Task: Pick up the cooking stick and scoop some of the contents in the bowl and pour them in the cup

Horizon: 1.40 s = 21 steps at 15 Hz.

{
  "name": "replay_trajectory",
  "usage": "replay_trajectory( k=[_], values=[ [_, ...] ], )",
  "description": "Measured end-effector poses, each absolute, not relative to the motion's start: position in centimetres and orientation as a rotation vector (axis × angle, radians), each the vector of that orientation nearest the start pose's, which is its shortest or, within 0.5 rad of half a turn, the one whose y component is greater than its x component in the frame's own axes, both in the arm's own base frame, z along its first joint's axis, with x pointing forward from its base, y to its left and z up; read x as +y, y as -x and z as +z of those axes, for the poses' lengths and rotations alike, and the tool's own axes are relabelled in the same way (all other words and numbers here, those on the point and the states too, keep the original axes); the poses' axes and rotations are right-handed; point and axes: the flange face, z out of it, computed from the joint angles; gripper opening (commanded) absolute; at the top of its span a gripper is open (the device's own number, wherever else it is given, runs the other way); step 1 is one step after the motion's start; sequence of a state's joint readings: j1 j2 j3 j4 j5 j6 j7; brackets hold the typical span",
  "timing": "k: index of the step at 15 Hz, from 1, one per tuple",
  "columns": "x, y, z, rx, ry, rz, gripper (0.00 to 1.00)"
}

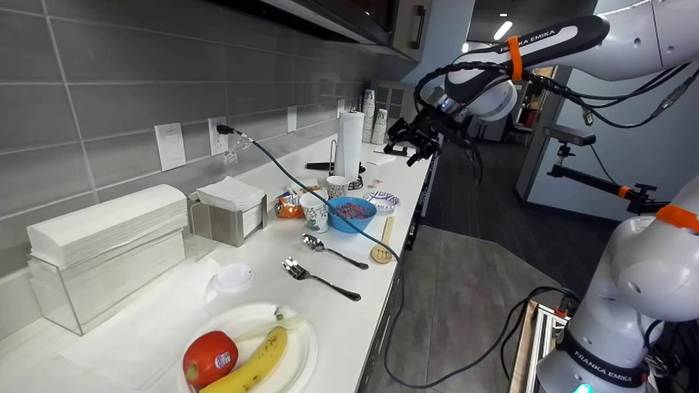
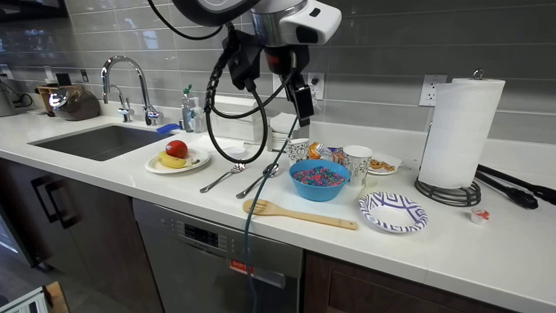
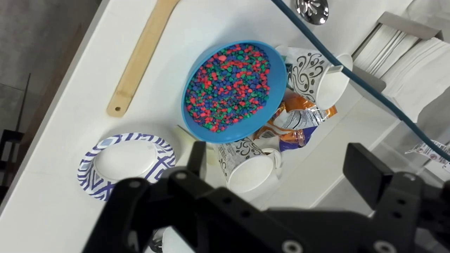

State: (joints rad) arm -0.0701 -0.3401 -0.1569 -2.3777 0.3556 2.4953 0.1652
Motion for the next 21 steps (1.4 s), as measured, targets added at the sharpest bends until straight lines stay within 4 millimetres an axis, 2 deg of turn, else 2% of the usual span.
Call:
replay_trajectory(
  k=[2,4,7,10,15,21],
  values=[
    [-11.6,-46.6,50.0,0.864,2.626,-0.643,1.00],
    [-12.5,-46.6,49.1,0.920,2.625,-0.623,1.00],
    [-14.1,-47.1,46.0,1.061,2.617,-0.530,1.00],
    [-14.5,-48.1,43.2,1.184,2.586,-0.437,1.00],
    [-13.7,-50.7,39.3,1.343,2.537,-0.312,1.00],
    [-11.1,-53.0,34.3,1.444,2.527,-0.090,1.00]
  ],
)
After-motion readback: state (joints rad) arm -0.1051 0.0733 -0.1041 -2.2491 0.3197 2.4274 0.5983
